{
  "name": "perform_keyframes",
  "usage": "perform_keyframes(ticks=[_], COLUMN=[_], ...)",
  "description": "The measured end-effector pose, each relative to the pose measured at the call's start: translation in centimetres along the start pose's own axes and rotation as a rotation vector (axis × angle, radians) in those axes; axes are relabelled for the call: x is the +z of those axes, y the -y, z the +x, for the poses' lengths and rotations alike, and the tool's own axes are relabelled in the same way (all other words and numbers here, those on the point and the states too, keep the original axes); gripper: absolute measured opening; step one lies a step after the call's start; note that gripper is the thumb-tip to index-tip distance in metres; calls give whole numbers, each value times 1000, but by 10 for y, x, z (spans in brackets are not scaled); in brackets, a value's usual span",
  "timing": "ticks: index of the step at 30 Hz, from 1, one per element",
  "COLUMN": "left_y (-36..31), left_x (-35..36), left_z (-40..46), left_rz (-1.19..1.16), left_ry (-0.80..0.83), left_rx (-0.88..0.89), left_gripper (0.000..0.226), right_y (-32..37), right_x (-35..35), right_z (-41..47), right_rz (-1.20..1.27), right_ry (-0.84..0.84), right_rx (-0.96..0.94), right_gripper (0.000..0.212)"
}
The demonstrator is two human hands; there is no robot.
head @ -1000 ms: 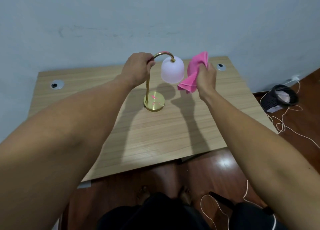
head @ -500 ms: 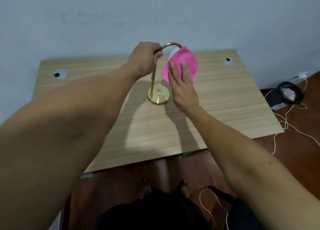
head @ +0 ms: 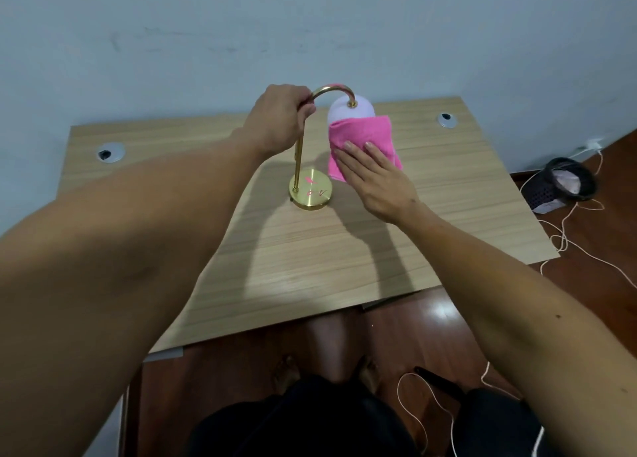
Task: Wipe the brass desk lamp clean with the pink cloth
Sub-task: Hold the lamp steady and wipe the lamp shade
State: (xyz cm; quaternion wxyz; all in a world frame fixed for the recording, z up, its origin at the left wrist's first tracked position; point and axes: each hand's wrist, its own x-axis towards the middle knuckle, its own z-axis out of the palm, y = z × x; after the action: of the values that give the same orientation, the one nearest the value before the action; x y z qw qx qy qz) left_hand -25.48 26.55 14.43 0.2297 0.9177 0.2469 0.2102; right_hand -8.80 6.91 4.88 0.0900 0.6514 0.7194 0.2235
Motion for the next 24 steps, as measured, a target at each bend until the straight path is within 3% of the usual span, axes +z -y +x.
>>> perform_keyframes(ticks=[8,11,18,20,22,24], left_y=[-1,-2,-2,-3,-5,-7], left_x=[-1,-2,-1,-2,-2,-2], left_z=[0,0,-1,-2,-3,-3], left_rz=[12,23,0,-8,-9,-5], left_ry=[2,2,8,9,6,2], left_rx=[3,4,-19,-27,-25,-24], left_gripper=[22,23,21,21,21,21], right_y=[14,27,-10,-25,-33,-42], right_x=[-1,-2,6,13,6,-8], right_z=[28,46,-6,-28,-42,-43], right_rz=[-63,-103,-43,135,452,755], right_ry=[28,96,94,68,53,-6], right_rx=[-32,-7,-37,97,412,863], right_gripper=[57,68,58,61,62,35])
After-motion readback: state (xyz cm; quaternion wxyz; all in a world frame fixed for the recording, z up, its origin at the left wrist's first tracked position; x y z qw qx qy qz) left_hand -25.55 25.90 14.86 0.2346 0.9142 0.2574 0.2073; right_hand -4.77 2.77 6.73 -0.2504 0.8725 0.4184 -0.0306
